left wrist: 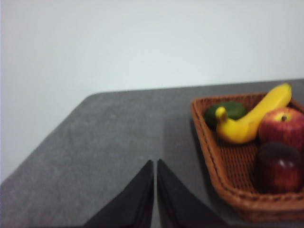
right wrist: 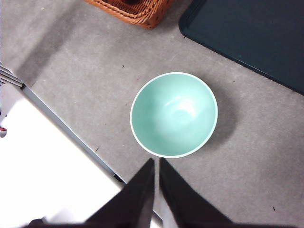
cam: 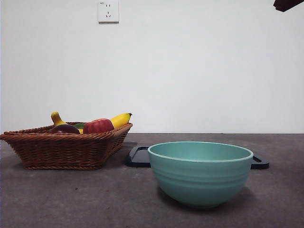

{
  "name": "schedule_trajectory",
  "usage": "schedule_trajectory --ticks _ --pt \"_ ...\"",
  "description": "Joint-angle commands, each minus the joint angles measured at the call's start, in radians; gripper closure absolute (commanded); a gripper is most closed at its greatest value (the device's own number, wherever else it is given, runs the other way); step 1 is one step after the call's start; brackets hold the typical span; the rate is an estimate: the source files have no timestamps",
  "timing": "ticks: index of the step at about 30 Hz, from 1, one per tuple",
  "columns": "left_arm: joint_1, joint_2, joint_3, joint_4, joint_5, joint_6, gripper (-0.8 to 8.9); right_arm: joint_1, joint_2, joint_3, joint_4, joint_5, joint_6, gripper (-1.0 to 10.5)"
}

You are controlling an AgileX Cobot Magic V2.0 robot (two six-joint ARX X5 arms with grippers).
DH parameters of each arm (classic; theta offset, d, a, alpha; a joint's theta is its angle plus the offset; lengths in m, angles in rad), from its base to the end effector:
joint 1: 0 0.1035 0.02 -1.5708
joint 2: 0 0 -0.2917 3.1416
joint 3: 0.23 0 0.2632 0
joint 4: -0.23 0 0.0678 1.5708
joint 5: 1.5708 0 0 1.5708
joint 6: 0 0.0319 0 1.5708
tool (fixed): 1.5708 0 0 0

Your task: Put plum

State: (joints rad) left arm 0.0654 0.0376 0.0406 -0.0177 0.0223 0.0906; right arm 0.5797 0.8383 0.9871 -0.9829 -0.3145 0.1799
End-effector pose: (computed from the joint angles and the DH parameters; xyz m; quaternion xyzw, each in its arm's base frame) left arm 0.0841 0.0048 0.1738 0.0450 0.0083 0.0212 0.9987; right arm 0.1079 0.0824 0.3450 0.0207 0.4354 0.3576 0.8259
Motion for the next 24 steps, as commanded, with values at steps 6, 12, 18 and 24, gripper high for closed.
schedule_trajectory --ticks 6,12,18,24 --pt "0.003 -0.035 -0.023 -0.066 -0.005 -0.005 8.04 0.006 0.006 0.015 0.010 0.000 -0.008 9.4" --pt "0.003 -0.035 -0.030 -0.135 -0.005 -0.017 8.04 0.006 0.005 0.015 0.010 0.000 -0.008 9.4" --pt "0.003 -0.031 -0.029 -0.172 -0.004 -0.037 8.04 0.006 0.003 0.015 0.010 0.000 -0.008 9.4" --pt "0.003 -0.032 -0.029 -0.172 -0.004 -0.042 8.04 0.006 0.003 0.015 0.010 0.000 -0.008 9.4"
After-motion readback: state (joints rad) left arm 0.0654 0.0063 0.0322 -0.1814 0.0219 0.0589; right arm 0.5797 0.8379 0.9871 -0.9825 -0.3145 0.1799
